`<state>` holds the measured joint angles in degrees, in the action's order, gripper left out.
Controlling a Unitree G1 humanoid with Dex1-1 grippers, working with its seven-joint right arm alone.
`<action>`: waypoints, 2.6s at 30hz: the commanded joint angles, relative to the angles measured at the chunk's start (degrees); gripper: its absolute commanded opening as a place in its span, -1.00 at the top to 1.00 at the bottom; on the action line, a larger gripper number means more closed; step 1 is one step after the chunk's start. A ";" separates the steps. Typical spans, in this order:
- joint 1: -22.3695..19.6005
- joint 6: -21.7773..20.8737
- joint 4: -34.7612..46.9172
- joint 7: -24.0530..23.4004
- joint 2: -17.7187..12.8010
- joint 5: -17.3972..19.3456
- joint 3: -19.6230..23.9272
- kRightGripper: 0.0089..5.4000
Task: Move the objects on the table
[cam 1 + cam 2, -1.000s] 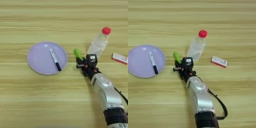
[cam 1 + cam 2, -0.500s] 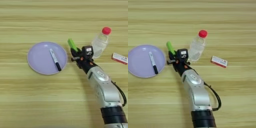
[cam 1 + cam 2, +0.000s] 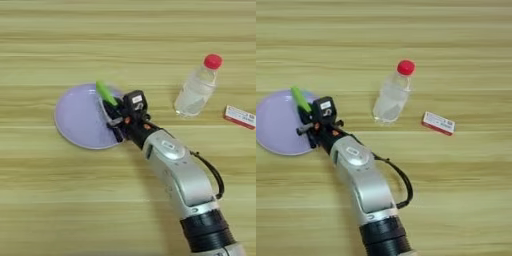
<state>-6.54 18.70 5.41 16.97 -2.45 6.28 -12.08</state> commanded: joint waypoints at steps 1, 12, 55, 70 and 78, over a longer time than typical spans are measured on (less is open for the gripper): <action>-3.52 -1.40 -0.03 0.30 0.93 -1.40 -2.15 0.72; -3.08 -2.86 -5.86 1.95 1.54 -3.78 -5.82 0.72; -2.14 -0.91 7.00 6.00 -10.47 -1.66 8.76 -0.68; 2.33 0.25 9.89 10.38 -13.00 -3.17 3.57 -1.00; 2.11 0.45 8.15 10.62 -12.40 -3.86 1.61 -1.00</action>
<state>-1.47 20.55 12.54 28.15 -14.83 2.42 -10.78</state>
